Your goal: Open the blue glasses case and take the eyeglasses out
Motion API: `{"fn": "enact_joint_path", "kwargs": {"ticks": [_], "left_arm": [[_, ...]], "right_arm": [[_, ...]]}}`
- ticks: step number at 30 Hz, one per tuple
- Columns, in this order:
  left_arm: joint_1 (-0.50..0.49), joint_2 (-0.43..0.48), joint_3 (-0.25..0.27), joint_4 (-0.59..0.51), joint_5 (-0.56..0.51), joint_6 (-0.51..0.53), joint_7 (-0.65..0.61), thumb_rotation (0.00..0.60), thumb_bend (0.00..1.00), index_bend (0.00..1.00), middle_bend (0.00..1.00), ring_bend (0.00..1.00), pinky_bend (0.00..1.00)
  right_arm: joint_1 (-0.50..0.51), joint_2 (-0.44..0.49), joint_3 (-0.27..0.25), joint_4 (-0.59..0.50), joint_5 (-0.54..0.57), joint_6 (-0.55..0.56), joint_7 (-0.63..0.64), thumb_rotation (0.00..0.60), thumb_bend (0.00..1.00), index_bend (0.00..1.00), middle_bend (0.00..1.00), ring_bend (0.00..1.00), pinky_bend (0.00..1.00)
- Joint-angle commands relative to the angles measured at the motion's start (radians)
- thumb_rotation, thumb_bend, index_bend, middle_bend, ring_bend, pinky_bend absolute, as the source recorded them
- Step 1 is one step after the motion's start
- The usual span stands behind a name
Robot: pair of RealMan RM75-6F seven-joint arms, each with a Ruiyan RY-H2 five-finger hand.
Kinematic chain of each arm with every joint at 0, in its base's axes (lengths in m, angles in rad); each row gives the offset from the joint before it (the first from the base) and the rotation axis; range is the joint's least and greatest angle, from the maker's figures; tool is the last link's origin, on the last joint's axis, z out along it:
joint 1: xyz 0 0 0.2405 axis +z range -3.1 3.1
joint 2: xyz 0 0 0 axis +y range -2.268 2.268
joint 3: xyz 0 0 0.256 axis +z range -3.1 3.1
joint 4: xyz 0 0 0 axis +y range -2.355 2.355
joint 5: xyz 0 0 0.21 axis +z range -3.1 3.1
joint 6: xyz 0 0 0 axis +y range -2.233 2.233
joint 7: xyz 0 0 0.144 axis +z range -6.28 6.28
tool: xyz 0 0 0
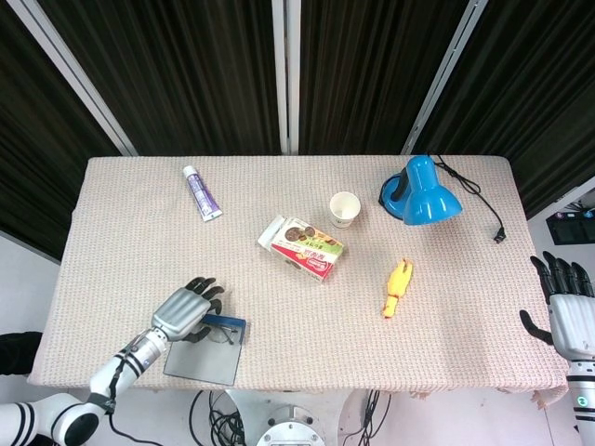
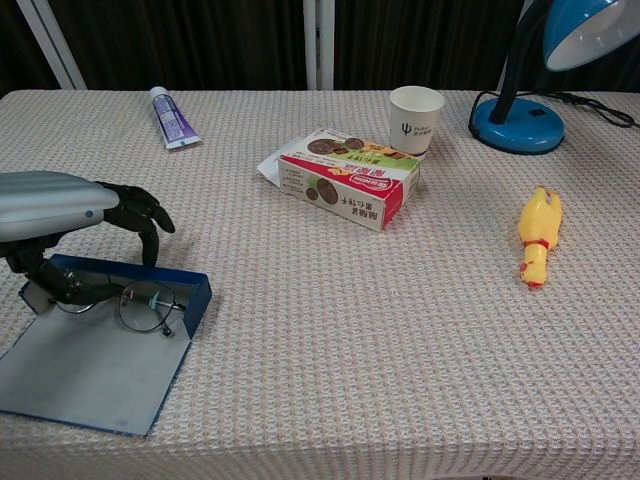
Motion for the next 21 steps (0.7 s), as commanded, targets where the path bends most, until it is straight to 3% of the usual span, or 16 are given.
{"fn": "enact_joint_path", "kwargs": {"ticks": [1,21], "left_arm": [[0.001,-0.001,-0.004,0.002,-0.004,-0.001,0.003,0.600,0.37,0.40,0.11,0.00,0.09],[0.002,-0.003,-0.034,0.007,-0.027,-0.013,0.010,0.600,0.37,0.49,0.13,0.00,0.09]], "right_arm": [[0.000,0.000,0.000,0.000,0.000,0.000,0.000,0.600,0.25,0.00,0.00,0.00,0.00],[0.004,-0.001,0.000,-0.001,0.005,-0.009,-0.007,0.600,0.25,0.00,0.00,0.00,0.00]]}}
